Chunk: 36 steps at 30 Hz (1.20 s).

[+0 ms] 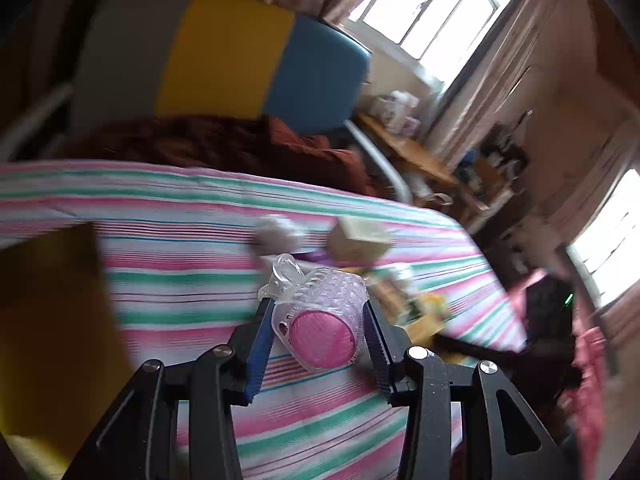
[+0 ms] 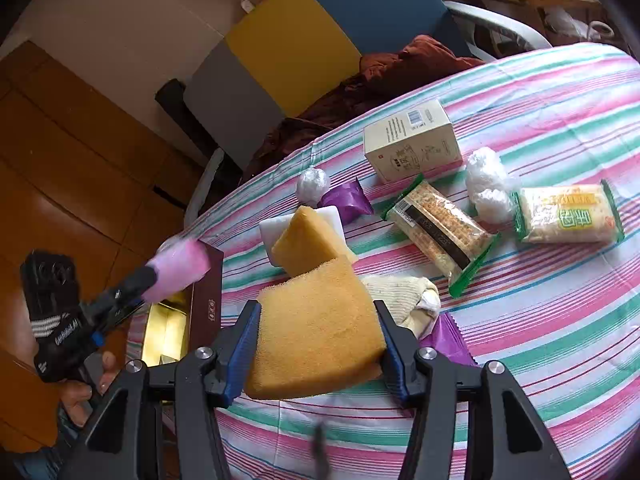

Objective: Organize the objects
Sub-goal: 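Carry the curler and orange sponge over the gold tray and open both grippers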

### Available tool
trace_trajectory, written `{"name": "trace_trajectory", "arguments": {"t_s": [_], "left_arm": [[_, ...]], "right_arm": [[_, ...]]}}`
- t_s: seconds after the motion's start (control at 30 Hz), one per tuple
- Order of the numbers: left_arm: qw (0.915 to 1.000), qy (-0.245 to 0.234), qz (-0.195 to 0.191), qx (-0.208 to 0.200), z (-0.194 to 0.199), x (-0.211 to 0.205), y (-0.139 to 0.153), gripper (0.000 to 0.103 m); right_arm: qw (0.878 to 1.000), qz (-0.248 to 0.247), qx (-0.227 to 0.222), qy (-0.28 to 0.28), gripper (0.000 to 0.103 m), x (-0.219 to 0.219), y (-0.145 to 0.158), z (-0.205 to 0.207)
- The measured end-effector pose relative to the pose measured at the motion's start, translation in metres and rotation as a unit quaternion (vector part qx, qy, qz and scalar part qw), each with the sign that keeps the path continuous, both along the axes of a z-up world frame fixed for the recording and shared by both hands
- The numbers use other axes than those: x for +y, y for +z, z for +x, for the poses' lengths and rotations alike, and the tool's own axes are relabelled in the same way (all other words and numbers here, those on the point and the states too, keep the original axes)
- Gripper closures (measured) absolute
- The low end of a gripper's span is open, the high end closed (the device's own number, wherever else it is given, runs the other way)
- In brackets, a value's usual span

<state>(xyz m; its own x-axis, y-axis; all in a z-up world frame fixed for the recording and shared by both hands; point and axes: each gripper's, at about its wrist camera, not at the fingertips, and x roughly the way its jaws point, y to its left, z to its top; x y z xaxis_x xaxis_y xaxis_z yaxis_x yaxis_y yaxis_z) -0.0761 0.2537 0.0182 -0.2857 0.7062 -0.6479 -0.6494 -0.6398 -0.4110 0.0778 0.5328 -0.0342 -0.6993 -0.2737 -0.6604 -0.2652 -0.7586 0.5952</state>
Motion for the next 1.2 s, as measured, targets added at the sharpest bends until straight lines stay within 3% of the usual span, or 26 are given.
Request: {"name": "trace_trajectory", "arguments": {"t_s": [0.1,0.27,0.43,0.57,0.8,0.87,0.9,0.93,1.0,1.2], "left_arm": [[0.9991,0.034,-0.022,0.011,-0.004,-0.047,-0.007,0.058],[0.9925,0.112,-0.048,0.003,-0.021,-0.134,-0.024,0.058],[0.9801,0.186,-0.07,-0.011,-0.045,-0.2,-0.044,0.058],[0.9713,0.218,-0.093,-0.021,-0.067,-0.232,-0.058,0.057],[0.9611,0.255,-0.103,-0.024,-0.1,-0.262,-0.073,0.057],[0.9594,0.263,-0.102,-0.017,-0.104,-0.264,-0.071,0.051],[0.9584,0.266,-0.102,-0.011,-0.106,-0.265,-0.069,0.041],[0.9575,0.271,-0.099,-0.005,-0.107,-0.266,-0.066,0.035],[0.9549,0.283,-0.09,0.008,-0.106,-0.271,-0.059,0.021],[0.9511,0.299,-0.072,0.033,-0.089,-0.274,-0.043,0.021]], "right_arm": [[1.0,0.022,-0.007,0.012,0.048,-0.016,0.005,-0.003],[0.994,0.047,0.008,0.096,0.048,-0.088,0.025,-0.025],[0.979,0.078,0.024,0.184,0.048,-0.172,0.042,-0.059],[0.965,0.107,0.002,0.238,0.047,-0.235,0.032,-0.086],[0.944,0.143,-0.057,0.292,0.041,-0.307,-0.004,-0.114],[0.939,0.16,-0.072,0.297,0.038,-0.316,-0.013,-0.115],[0.937,0.173,-0.082,0.293,0.032,-0.318,-0.017,-0.115],[0.936,0.179,-0.089,0.29,0.02,-0.317,-0.02,-0.116],[0.937,0.182,-0.091,0.286,0.012,-0.317,-0.021,-0.114],[0.943,0.19,-0.063,0.265,0.012,-0.312,-0.005,-0.108]]}}
